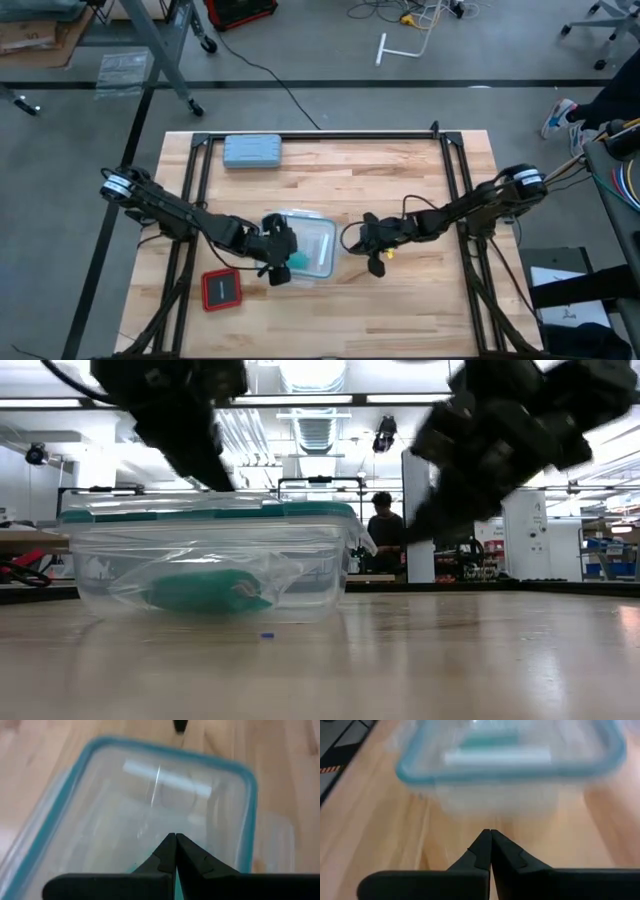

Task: Roll bandage
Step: Close the transparent food container

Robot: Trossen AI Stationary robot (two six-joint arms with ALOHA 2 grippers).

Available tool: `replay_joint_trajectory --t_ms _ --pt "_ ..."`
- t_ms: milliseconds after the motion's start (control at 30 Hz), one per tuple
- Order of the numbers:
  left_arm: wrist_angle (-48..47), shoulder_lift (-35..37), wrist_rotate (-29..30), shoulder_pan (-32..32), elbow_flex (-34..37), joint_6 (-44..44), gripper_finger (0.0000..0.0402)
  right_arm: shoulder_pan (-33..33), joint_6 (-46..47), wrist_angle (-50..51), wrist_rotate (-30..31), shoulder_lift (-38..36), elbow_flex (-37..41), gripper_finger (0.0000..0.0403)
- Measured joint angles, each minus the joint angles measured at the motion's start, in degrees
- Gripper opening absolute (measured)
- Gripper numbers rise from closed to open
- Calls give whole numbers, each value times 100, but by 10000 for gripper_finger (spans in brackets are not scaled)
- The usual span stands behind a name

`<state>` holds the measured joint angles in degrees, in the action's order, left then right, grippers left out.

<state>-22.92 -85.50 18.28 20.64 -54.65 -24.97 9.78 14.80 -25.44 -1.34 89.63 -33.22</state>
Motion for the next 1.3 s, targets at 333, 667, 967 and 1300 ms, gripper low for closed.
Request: replay_joint_trajectory --t_ms 333,667,967,1300 --pt "-188 9 46 -34 370 -476 0 -9 943 -2820 14 607 946 0" --pt "392 11 96 -101 672 -606 0 -108 1144 -3083 74 1296 530 0" --pt "451 -110 129 -135 670 -547 0 -243 1238 -3070 -194 1573 222 0" --pt "647 -113 123 -142 677 -132 0 -233 -242 -2115 -241 977 368 0"
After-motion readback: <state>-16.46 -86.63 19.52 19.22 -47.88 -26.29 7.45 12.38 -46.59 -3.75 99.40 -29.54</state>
